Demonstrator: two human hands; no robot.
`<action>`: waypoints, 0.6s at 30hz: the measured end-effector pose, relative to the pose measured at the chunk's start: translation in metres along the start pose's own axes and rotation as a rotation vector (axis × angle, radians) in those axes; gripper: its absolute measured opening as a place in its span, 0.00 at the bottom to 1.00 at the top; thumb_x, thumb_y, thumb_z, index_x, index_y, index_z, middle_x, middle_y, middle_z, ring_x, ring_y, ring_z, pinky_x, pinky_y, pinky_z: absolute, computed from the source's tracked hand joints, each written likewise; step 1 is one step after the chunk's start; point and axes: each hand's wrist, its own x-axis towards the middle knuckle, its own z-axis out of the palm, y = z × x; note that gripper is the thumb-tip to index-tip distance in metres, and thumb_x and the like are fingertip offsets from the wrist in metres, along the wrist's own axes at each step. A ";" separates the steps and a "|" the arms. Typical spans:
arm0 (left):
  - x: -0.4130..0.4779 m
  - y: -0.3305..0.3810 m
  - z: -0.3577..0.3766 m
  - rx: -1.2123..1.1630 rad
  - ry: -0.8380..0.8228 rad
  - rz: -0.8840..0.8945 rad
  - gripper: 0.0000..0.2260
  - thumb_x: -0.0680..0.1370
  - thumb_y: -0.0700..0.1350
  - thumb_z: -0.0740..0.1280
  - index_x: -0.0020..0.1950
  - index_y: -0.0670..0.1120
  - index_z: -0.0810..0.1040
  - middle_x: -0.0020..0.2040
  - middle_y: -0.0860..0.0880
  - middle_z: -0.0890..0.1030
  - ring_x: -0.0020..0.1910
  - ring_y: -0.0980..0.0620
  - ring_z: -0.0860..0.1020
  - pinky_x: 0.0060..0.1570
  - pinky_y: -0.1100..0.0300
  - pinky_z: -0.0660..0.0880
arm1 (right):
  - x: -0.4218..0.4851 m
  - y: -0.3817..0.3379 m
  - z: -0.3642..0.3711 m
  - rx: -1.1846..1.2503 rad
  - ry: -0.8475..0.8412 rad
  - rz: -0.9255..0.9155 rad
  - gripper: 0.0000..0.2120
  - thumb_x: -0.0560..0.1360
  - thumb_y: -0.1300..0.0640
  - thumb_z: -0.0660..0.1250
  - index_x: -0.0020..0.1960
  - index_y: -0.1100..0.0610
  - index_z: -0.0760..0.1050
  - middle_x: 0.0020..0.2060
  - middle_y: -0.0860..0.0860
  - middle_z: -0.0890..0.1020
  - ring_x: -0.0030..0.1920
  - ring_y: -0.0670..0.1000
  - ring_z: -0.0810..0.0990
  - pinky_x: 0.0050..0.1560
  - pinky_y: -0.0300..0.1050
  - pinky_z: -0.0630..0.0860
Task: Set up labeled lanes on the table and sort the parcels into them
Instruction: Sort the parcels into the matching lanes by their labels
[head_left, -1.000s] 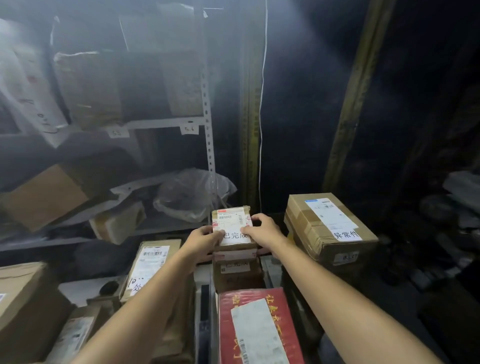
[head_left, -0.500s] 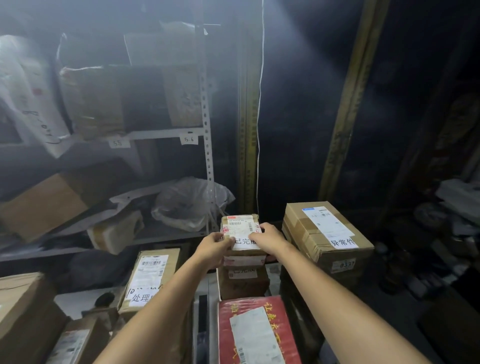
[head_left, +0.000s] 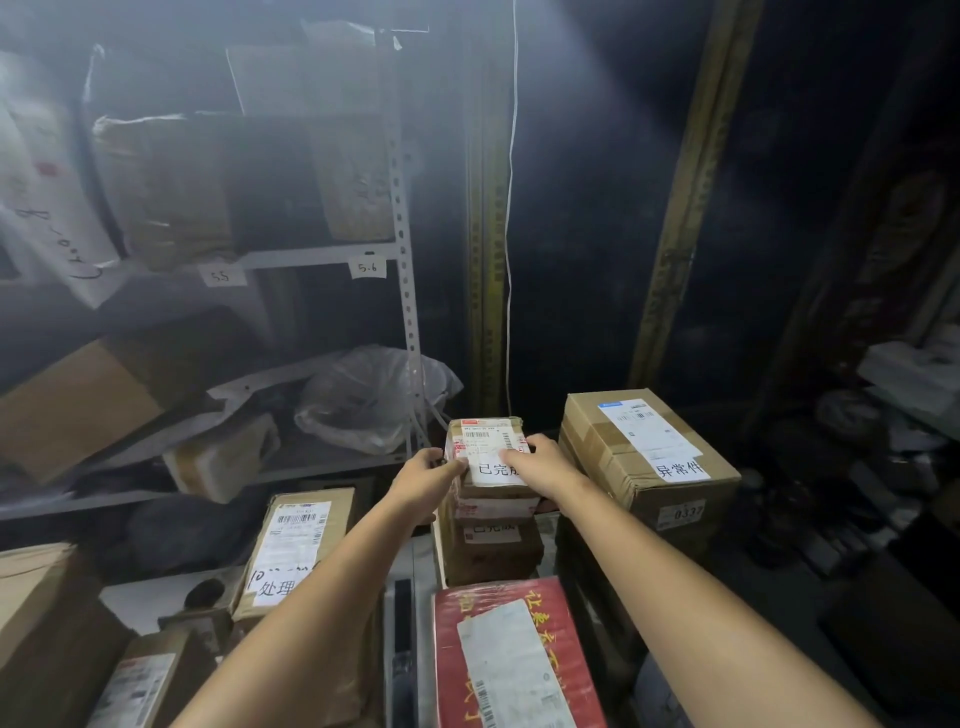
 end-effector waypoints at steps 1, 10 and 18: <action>0.001 0.000 0.000 0.007 0.002 0.003 0.29 0.80 0.56 0.67 0.77 0.48 0.64 0.68 0.44 0.76 0.62 0.45 0.77 0.51 0.51 0.75 | 0.000 0.001 -0.001 0.007 0.000 0.003 0.23 0.80 0.48 0.65 0.72 0.54 0.68 0.52 0.47 0.77 0.54 0.50 0.81 0.59 0.53 0.80; 0.002 0.000 0.008 -0.052 -0.001 -0.021 0.26 0.80 0.53 0.67 0.76 0.46 0.66 0.64 0.45 0.79 0.51 0.50 0.81 0.42 0.59 0.77 | 0.005 0.006 -0.002 0.089 -0.019 0.059 0.18 0.79 0.46 0.65 0.65 0.56 0.75 0.49 0.50 0.84 0.49 0.51 0.84 0.55 0.54 0.82; 0.000 -0.003 0.002 -0.089 0.024 -0.042 0.25 0.79 0.50 0.69 0.74 0.46 0.68 0.61 0.45 0.80 0.50 0.50 0.82 0.38 0.58 0.79 | 0.002 -0.002 0.011 0.053 -0.013 -0.009 0.16 0.78 0.50 0.69 0.64 0.53 0.76 0.54 0.51 0.83 0.51 0.51 0.82 0.55 0.52 0.82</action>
